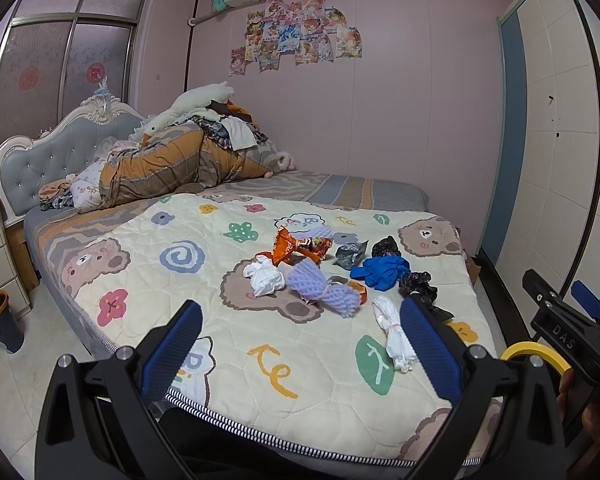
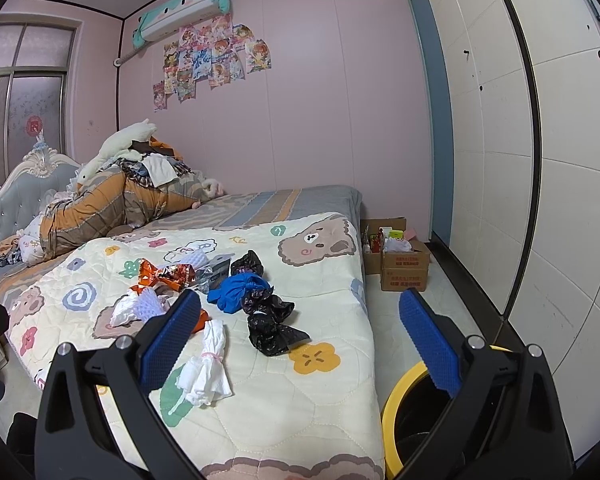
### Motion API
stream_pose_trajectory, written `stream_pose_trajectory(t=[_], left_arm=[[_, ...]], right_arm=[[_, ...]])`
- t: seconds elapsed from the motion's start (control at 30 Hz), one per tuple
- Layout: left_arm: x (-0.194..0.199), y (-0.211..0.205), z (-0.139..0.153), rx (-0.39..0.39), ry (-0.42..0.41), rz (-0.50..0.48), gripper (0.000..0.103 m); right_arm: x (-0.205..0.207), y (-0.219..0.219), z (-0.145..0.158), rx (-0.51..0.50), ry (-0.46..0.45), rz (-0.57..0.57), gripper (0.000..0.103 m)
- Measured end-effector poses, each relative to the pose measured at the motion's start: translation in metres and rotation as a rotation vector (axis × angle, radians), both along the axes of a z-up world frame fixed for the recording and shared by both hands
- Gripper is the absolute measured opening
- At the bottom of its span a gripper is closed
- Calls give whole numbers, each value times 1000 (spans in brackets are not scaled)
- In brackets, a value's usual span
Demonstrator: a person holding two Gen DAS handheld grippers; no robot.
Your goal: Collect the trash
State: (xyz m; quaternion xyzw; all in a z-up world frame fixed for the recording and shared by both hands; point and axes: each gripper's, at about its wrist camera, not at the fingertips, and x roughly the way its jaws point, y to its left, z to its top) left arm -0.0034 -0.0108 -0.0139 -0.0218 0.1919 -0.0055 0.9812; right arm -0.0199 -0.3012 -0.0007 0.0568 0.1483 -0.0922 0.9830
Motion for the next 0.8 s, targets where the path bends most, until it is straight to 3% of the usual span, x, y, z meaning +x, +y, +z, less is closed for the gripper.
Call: stream_pose_trajectory(t=[0.53, 0.8], left_arm=[[5, 6, -1, 2, 10, 5, 96], [46, 31, -16, 6, 115, 24, 96]], right_arm=[[6, -1, -5, 22, 21, 0, 95], [59, -3, -23, 27, 134, 63, 95]])
